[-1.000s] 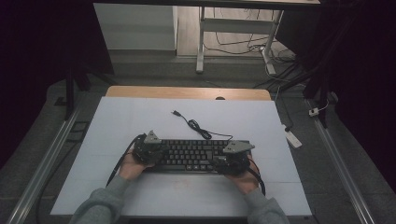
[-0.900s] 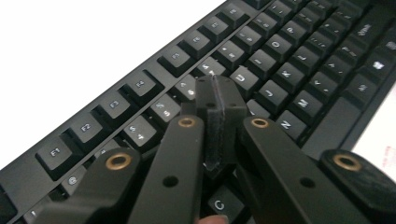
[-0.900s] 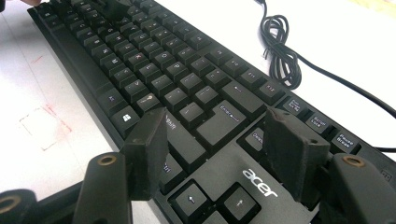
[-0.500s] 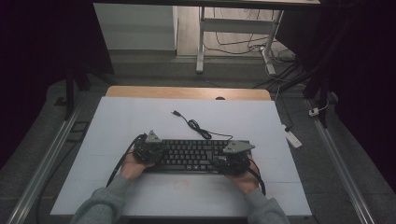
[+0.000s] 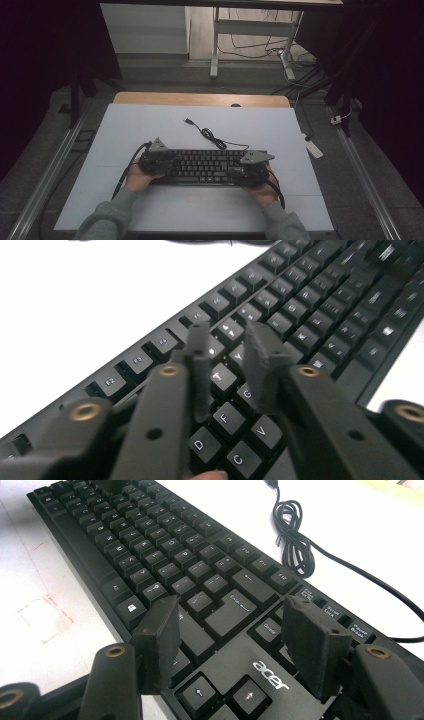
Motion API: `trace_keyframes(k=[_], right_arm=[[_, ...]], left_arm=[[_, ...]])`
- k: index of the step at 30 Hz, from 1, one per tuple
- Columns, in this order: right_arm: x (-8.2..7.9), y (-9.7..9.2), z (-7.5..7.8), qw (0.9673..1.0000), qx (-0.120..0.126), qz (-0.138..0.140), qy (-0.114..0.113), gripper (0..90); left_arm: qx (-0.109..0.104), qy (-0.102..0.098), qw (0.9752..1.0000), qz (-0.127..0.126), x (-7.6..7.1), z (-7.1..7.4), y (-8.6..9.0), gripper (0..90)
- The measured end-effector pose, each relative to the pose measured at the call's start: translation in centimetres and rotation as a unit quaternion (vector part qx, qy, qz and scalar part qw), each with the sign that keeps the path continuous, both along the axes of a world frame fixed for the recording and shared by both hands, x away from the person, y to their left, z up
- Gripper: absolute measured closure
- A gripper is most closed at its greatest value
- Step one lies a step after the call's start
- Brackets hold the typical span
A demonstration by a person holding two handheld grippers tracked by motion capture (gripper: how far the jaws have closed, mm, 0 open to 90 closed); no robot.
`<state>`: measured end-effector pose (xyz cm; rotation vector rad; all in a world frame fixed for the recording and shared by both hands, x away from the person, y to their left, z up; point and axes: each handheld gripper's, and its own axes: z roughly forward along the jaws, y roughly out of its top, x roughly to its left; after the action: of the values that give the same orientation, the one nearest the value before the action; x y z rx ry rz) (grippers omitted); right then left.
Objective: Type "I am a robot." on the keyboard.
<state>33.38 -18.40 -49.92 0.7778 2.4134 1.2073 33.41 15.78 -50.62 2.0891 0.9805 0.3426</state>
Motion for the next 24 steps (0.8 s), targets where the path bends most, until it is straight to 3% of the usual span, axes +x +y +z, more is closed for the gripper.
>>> trace_keyframes(k=[5, 10, 17, 24], right_arm=[[0.0, -0.2, 0.1, 1.0, 0.002, -0.002, 0.0, 40.8], [0.1, -0.3, 0.0, 1.0, 0.0, -0.003, 0.001, 40.8], [0.2, -0.3, -0.1, 1.0, 0.0, -0.002, 0.002, 40.8], [0.3, -0.4, 0.0, 1.0, 0.001, -0.002, 0.003, 41.0]], left_arm=[[0.0, -0.007, 1.0, 0.001, -0.8, 0.8, 0.6, 49.6], [-0.006, -0.007, 0.9999, 0.008, -1.7, 1.3, 1.6, 38.3], [-0.03, 0.003, 0.9993, 0.02, -3.0, 1.5, 3.5, 31.7], [-0.027, 0.012, 0.999, 0.033, -4.0, 0.9, 4.7, 28.7]])
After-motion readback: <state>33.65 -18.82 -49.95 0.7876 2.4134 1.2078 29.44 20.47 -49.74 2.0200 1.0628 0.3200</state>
